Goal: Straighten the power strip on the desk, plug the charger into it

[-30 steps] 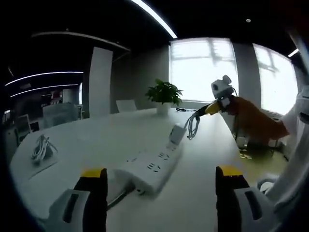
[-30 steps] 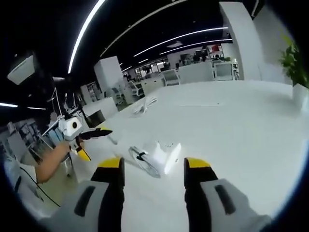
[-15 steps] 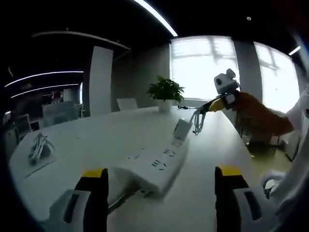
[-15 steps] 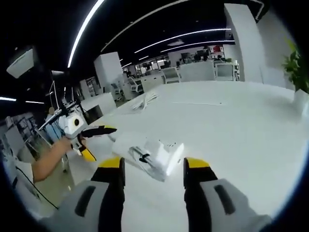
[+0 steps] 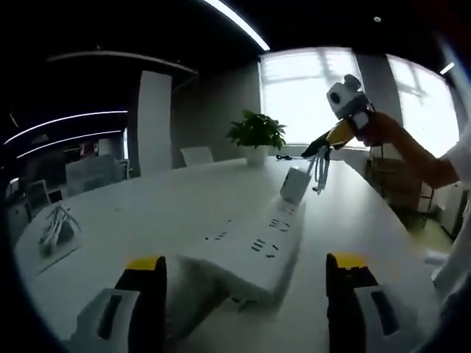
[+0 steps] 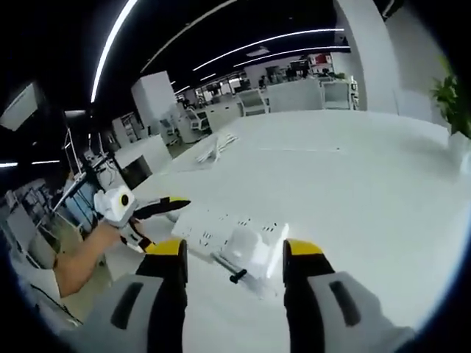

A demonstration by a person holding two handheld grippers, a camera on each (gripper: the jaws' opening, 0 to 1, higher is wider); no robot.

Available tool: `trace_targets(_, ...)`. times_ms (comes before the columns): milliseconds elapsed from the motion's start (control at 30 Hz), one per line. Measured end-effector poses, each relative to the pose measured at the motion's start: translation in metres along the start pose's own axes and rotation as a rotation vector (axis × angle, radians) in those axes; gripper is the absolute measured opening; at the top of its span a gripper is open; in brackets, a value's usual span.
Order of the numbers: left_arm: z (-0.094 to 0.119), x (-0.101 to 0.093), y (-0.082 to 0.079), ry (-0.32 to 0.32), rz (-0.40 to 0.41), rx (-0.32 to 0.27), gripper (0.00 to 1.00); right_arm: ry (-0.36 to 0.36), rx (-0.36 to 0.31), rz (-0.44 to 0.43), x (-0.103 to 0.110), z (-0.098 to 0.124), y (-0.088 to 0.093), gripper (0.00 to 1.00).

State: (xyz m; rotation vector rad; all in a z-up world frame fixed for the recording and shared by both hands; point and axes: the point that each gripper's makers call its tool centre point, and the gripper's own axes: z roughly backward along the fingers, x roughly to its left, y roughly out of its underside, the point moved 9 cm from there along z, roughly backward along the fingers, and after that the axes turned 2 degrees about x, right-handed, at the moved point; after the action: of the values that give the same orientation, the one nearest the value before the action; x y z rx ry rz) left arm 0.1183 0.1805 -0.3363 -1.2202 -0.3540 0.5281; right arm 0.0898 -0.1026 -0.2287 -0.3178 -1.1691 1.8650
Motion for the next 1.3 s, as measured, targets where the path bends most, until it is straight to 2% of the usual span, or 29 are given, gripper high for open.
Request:
trace_targets(300, -0.011, 0.001, 0.000, 0.012, -0.024, -0.002, 0.89, 0.010, 0.025, -0.002, -0.002, -0.010, -0.001, 0.49)
trace_targets(467, -0.011, 0.002, -0.003, 0.024, -0.001, -0.022, 0.86, 0.015, 0.034, -0.007, -0.006, -0.015, 0.002, 0.49)
trace_targets(767, -0.018, 0.007, -0.002, 0.018, -0.008, -0.009, 0.82, 0.006, 0.058, -0.008, -0.005, -0.026, 0.006, 0.49)
trace_targets(1300, -0.019, 0.011, -0.002, 0.012, 0.001, -0.020, 0.74, 0.043, 0.150, 0.002, -0.002, -0.051, 0.013, 0.46)
